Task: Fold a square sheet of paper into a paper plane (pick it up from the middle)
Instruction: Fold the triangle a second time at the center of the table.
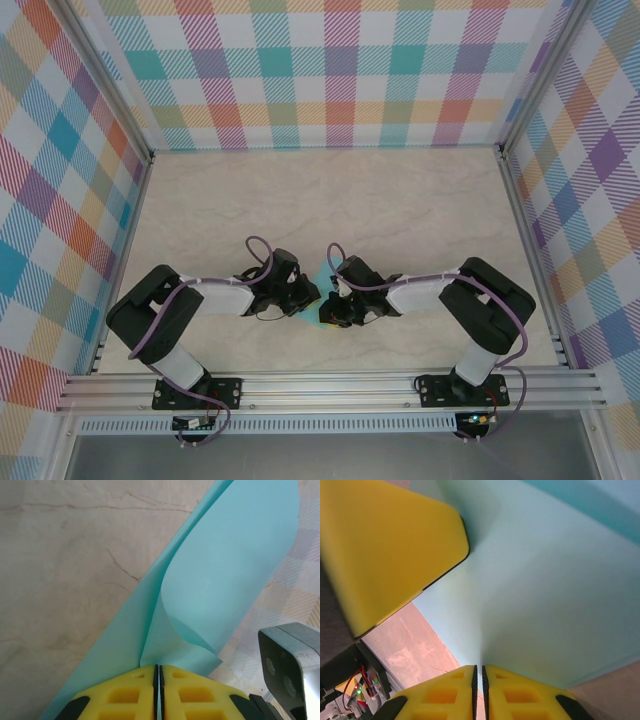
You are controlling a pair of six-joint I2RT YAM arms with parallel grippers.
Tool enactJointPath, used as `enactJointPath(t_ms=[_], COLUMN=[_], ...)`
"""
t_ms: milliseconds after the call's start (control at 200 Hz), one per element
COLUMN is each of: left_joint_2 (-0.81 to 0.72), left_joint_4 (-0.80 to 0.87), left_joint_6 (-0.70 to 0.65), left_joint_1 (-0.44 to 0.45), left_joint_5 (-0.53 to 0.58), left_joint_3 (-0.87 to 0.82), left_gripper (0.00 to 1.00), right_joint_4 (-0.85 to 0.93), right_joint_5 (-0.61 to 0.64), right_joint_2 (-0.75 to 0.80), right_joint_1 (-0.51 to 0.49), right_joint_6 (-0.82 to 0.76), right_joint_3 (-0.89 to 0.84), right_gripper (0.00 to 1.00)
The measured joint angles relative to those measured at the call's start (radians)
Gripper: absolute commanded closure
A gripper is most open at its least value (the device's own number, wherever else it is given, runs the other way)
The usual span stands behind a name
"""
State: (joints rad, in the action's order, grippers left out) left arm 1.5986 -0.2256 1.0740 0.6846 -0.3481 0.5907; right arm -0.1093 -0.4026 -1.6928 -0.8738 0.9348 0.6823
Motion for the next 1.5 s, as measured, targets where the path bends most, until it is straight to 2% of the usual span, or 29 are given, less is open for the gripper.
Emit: enactJointPath(t_ms=[275, 610, 820, 1500], left_joint_2=[-0.075, 0.029, 0.029, 0.018], left_joint_4=[0.015, -0.024, -0.012, 0.034], left_joint_6=[-0.029, -0.047, -0.053, -0.086], left_joint_1=[0.0, 0.0, 0.0, -0.025], left_joint_5=[-0.011, -0.026, -0.006, 0.019], left_joint_3=[0.005, 0.009, 0.015, 0.045], left_gripper=[0.82, 0.83, 0.83, 0.81], right_joint_4=[-0.003, -0.003, -0.011, -0.017], right_joint_5=[0.0, 0.001, -0.001, -0.003], right_joint_2=[0.0, 0.0, 0.0, 0.001], right_joint_1=[0.0, 0.0, 0.002, 0.003], right_joint_6=[0.0, 0.0, 0.0, -0.008], right_joint_3=[-0.001, -0.003, -0.01, -0.015], right_gripper=[0.86, 0.9, 0.94, 0.93])
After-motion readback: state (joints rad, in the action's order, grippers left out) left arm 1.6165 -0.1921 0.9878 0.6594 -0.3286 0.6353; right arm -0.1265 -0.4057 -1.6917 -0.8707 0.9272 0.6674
